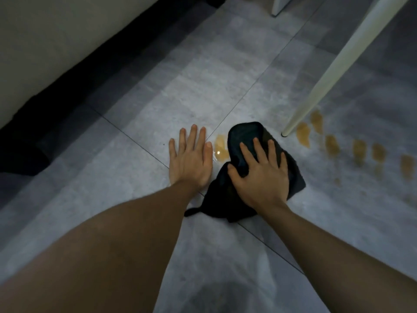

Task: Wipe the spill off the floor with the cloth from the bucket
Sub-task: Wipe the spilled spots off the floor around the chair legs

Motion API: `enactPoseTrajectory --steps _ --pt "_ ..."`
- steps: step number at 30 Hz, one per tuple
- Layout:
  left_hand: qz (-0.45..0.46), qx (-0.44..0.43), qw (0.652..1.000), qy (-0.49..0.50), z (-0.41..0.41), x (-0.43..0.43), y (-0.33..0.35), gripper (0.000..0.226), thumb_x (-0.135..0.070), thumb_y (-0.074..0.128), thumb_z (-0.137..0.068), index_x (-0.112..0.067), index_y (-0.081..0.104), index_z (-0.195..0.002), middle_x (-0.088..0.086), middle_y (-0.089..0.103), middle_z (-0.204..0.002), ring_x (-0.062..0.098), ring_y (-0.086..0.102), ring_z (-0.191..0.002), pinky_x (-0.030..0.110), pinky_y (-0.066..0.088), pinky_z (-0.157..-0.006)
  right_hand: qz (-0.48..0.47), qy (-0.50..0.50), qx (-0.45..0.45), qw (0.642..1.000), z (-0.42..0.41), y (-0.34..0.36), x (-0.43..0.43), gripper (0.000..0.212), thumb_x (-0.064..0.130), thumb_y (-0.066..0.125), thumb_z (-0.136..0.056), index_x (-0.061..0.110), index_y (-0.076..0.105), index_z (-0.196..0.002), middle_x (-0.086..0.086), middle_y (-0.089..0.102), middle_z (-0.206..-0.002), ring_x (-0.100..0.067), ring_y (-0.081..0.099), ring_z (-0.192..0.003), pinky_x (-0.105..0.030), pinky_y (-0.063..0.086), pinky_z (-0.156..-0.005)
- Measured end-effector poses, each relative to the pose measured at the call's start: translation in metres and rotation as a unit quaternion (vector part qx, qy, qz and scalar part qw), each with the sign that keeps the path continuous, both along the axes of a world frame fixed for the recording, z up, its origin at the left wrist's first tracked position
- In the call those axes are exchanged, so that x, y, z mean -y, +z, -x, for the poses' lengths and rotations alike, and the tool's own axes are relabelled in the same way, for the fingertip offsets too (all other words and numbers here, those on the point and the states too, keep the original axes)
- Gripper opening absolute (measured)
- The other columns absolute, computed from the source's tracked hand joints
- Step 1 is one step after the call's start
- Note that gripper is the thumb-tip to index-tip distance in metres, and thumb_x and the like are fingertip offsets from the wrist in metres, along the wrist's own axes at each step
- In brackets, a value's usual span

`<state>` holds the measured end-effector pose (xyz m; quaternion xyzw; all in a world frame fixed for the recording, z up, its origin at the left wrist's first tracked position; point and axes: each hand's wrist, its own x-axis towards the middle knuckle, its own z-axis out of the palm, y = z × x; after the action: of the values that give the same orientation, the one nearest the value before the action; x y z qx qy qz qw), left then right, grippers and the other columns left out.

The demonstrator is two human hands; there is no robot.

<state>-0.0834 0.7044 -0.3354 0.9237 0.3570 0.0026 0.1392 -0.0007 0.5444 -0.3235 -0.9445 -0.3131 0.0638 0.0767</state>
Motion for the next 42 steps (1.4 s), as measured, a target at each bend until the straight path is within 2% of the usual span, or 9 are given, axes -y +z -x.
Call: enactPoseTrajectory --steps 5,10,15,17,20,23,29,35,42 --pt "0.011 -0.002 1.000 -0.001 -0.002 -0.006 -0.004 0.059 -0.046 0.001 -0.104 -0.032 0.003 -0.161 -0.010 -0.004 -0.169 0.015 -0.011 -0.155 0.048 -0.005 -0.124 -0.002 0.039 -0.003 0.999 -0.025 -0.003 -0.075 0.070 0.069 0.026 -0.092 0.040 0.034 -0.155 0.000 0.024 -0.167 -0.032 0.010 -0.155 -0.055 0.010 -0.123" --pt "0.010 -0.005 1.000 -0.007 0.001 -0.005 -0.003 0.072 -0.057 -0.005 -0.096 -0.026 -0.003 -0.161 -0.008 -0.005 -0.169 0.016 -0.012 -0.155 0.048 -0.008 -0.124 -0.040 0.133 0.017 0.990 -0.020 -0.008 -0.023 0.057 0.059 0.042 -0.092 0.042 0.050 -0.145 0.003 0.041 -0.159 -0.030 0.026 -0.151 -0.053 0.017 -0.121" --pt "0.010 0.008 1.000 -0.001 0.000 -0.003 -0.002 0.072 -0.060 -0.002 -0.098 -0.024 -0.003 -0.161 -0.008 -0.004 -0.169 0.015 -0.011 -0.155 0.048 -0.007 -0.124 0.010 0.022 -0.019 1.000 -0.054 0.000 -0.069 0.061 0.067 0.031 -0.095 0.047 0.034 -0.152 0.005 0.022 -0.167 -0.028 0.009 -0.155 -0.054 0.010 -0.122" --pt "0.011 0.018 1.000 -0.003 -0.001 -0.004 -0.003 0.070 -0.058 -0.001 -0.100 -0.023 -0.001 -0.162 -0.008 -0.002 -0.169 0.014 -0.010 -0.155 0.049 -0.006 -0.124 0.026 0.033 -0.026 0.999 -0.058 0.000 -0.098 0.063 0.070 0.028 -0.095 0.047 0.028 -0.154 0.005 0.015 -0.169 -0.028 0.002 -0.156 -0.055 0.007 -0.123" --pt "0.019 0.030 0.999 -0.007 0.002 -0.004 -0.002 0.072 -0.058 -0.001 -0.100 -0.021 0.000 -0.162 -0.008 -0.001 -0.169 0.013 -0.010 -0.155 0.049 -0.005 -0.124 0.011 0.098 -0.017 0.995 -0.047 -0.003 -0.090 0.061 0.068 0.030 -0.095 0.047 0.033 -0.153 0.005 0.022 -0.167 -0.028 0.007 -0.156 -0.055 0.009 -0.123" --pt "0.017 0.024 1.000 -0.002 0.001 -0.004 -0.003 0.072 -0.059 0.001 -0.100 -0.022 -0.001 -0.162 -0.009 -0.003 -0.169 0.013 -0.011 -0.155 0.048 -0.006 -0.124 -0.032 0.086 0.018 0.996 -0.036 -0.006 -0.049 0.059 0.066 0.037 -0.092 0.045 0.046 -0.146 0.003 0.036 -0.162 -0.029 0.021 -0.153 -0.055 0.016 -0.121" --pt "0.009 0.044 0.999 0.001 0.000 -0.003 -0.005 0.068 -0.054 0.001 -0.102 -0.022 0.007 -0.162 -0.007 0.005 -0.169 0.015 -0.004 -0.156 0.049 -0.002 -0.125 -0.011 -0.004 -0.010 1.000 -0.073 -0.001 -0.105 0.067 0.070 0.035 -0.090 0.045 0.038 -0.151 0.004 0.026 -0.166 -0.029 0.010 -0.155 -0.056 0.010 -0.122" --pt "0.016 0.053 0.998 -0.004 0.002 -0.003 -0.003 0.068 -0.050 0.000 -0.101 -0.021 0.007 -0.162 -0.006 0.006 -0.169 0.016 -0.003 -0.156 0.049 -0.002 -0.125 -0.040 0.086 0.007 0.995 -0.054 -0.010 -0.090 0.061 0.066 0.035 -0.092 0.044 0.047 -0.147 0.004 0.035 -0.162 -0.027 0.018 -0.154 -0.055 0.013 -0.121" --pt "0.009 0.032 0.999 0.005 -0.001 -0.003 -0.005 0.062 -0.043 0.001 -0.103 -0.024 0.005 -0.162 -0.008 0.003 -0.169 0.015 -0.004 -0.155 0.048 -0.003 -0.125 -0.043 -0.041 -0.008 0.998 -0.078 -0.003 -0.106 0.060 0.066 0.041 -0.090 0.045 0.047 -0.146 0.006 0.031 -0.164 -0.027 0.013 -0.154 -0.057 0.010 -0.121"
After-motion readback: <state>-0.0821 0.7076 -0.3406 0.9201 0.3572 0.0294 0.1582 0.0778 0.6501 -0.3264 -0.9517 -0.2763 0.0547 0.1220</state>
